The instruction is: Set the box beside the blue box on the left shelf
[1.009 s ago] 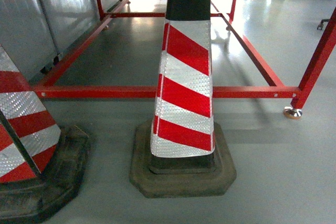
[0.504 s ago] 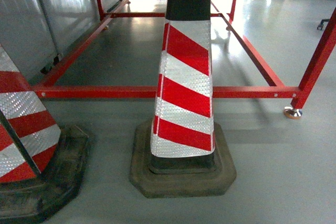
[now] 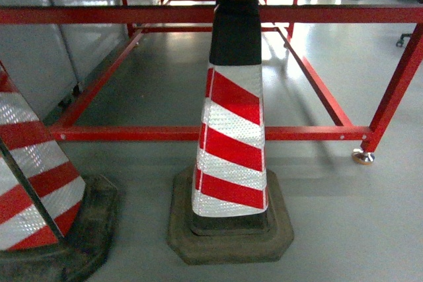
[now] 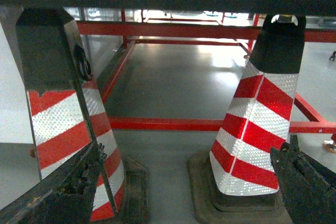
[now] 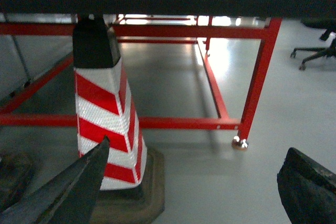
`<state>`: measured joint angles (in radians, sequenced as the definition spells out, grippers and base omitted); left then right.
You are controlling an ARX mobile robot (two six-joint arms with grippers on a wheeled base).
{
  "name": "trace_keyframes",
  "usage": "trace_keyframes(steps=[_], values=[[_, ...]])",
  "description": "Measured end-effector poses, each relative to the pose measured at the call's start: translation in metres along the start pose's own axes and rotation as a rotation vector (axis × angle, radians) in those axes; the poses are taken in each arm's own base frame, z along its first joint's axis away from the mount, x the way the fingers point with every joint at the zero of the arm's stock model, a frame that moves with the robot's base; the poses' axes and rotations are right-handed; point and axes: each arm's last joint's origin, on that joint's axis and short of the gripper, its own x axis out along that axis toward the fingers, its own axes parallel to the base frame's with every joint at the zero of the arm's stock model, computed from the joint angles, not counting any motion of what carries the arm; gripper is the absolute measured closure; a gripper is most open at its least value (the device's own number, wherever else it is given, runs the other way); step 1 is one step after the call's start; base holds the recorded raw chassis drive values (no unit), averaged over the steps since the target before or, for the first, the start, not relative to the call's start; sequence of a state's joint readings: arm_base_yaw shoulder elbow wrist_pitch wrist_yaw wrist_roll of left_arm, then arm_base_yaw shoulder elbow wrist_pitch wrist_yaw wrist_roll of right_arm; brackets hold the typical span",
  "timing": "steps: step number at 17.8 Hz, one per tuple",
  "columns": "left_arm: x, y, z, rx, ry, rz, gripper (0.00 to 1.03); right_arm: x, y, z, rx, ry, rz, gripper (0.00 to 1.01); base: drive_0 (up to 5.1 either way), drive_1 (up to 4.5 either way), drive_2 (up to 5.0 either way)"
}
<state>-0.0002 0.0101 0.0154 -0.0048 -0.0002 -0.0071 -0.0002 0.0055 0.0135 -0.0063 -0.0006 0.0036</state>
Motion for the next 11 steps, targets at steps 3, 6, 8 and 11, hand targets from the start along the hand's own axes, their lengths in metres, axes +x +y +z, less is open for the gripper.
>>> trace_keyframes(steps=[3, 6, 8, 11], values=[[0.0, 0.0, 0.0, 0.006, 0.0, 0.0, 0.05, 0.0, 0.0, 0.0001, 0.0, -0.001, 0.0, 0.03, 0.0, 0.0, 0.0], [0.0, 0.0, 0.0, 0.007, 0.0, 0.0, 0.05, 0.0, 0.0, 0.0001, -0.002, -0.002, 0.0, 0.03, 0.0, 0.0, 0.0], [0.0, 0.0, 0.0, 0.008, 0.0, 0.0, 0.05, 0.0, 0.0, 0.0, -0.001, 0.0, 0.0, 0.03, 0.0, 0.0, 0.0], [0.0, 0.0, 0.0, 0.007, 0.0, 0.0, 0.05, 0.0, 0.0, 0.0002, -0.002, -0.002, 0.0, 0.03, 0.0, 0.0, 0.0]])
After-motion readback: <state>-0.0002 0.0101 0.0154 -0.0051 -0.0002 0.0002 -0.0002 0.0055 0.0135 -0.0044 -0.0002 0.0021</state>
